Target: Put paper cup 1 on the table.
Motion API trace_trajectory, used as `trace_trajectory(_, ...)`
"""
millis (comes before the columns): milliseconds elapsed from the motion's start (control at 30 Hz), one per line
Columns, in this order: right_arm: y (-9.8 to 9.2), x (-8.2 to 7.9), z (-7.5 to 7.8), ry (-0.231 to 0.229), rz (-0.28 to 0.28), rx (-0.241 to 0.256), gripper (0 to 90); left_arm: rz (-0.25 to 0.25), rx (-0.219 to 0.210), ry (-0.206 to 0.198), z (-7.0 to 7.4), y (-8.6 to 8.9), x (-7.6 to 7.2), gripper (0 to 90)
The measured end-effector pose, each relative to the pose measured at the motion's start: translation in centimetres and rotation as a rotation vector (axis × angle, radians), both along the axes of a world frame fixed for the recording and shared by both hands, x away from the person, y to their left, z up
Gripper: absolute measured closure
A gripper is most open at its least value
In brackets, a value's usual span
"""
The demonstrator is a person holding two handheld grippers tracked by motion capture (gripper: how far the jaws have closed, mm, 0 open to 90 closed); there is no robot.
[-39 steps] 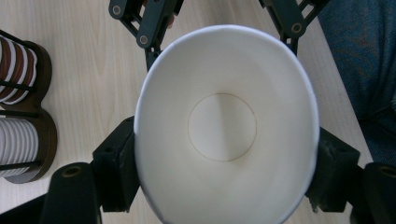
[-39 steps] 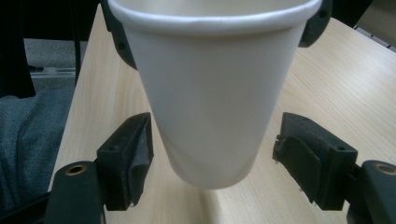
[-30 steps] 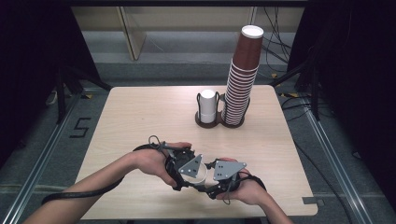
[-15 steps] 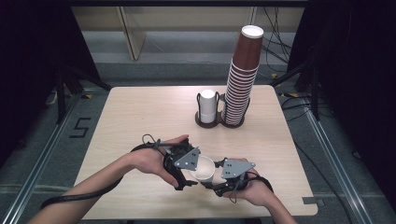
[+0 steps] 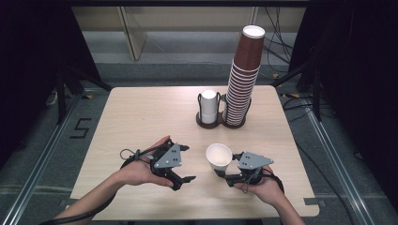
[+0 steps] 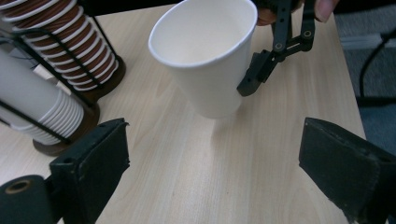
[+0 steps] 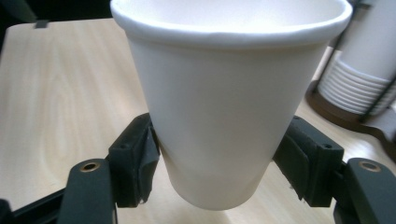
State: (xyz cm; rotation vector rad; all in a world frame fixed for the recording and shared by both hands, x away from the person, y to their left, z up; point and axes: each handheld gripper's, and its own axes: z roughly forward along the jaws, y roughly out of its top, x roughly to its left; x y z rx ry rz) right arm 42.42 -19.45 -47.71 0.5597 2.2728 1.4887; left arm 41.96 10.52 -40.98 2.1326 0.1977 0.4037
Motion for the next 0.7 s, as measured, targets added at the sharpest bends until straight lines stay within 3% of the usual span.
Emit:
trace_trajectory(33,0.0,0.0,0.0,0.0,0.0,0.0,33.6,0.0,0.0,0.0,0.0,0.0,0.0,8.1)
trace_trajectory(100,-0.7,0.4,-0.1,-0.011,-0.042,0.021,33.5,0.063,-0.069,0.012,-0.5,0.9,-0.3,7.9)
trace_trajectory(133,-0.8,0.3,-0.1,0.022,-0.063,0.035,33.5,0.076,-0.087,0.014,-0.7,1.1,-0.4,7.9)
trace_trajectory(167,-0.8,0.3,-0.1,0.022,-0.063,0.035,33.5,0.076,-0.087,0.014,-0.7,1.1,-0.4,7.9)
trace_trajectory(200,-1.5,0.7,-0.1,-0.005,-0.09,0.038,33.5,0.115,-0.132,0.021,-1.0,1.9,-0.7,7.9)
trace_trajectory(233,-1.8,0.7,0.0,0.013,-0.114,0.05,33.5,0.13,-0.147,0.022,-1.2,2.1,-0.8,8.0)
trace_trajectory(267,-2.0,0.9,-0.1,-0.001,-0.125,0.06,33.5,0.152,-0.169,0.029,-1.4,2.4,-0.9,8.0)
trace_trajectory(367,-3.2,1.0,0.0,0.038,-0.194,0.079,33.4,0.177,-0.184,0.028,-1.6,3.0,-1.2,8.0)
trace_trajectory(400,-3.8,1.1,-0.1,0.028,-0.226,0.081,33.4,0.209,-0.219,0.041,-1.9,3.6,-1.4,7.9)
trace_trajectory(433,-3.8,1.1,-0.1,0.028,-0.226,0.081,33.4,0.209,-0.219,0.041,-1.9,3.6,-1.4,7.7)
trace_trajectory(467,-4.7,1.1,-0.3,0.033,-0.278,0.085,33.3,0.243,-0.24,0.047,-2.3,4.2,-1.7,7.8)
trace_trajectory(500,-5.1,1.0,-0.5,0.056,-0.314,0.1,33.3,0.253,-0.244,0.047,-2.4,4.4,-1.8,7.7)
trace_trajectory(567,-5.4,1.1,-0.6,0.047,-0.328,0.095,33.3,0.268,-0.245,0.048,-2.6,4.7,-1.8,7.7)
trace_trajectory(600,-6.5,1.2,-0.9,0.044,-0.383,0.088,33.3,0.308,-0.254,0.052,-2.9,5.2,-1.9,7.7)
trace_trajectory(700,-7.1,0.9,-1.1,0.068,-0.433,0.104,33.3,0.336,-0.277,0.054,-3.2,5.7,-1.8,7.7)
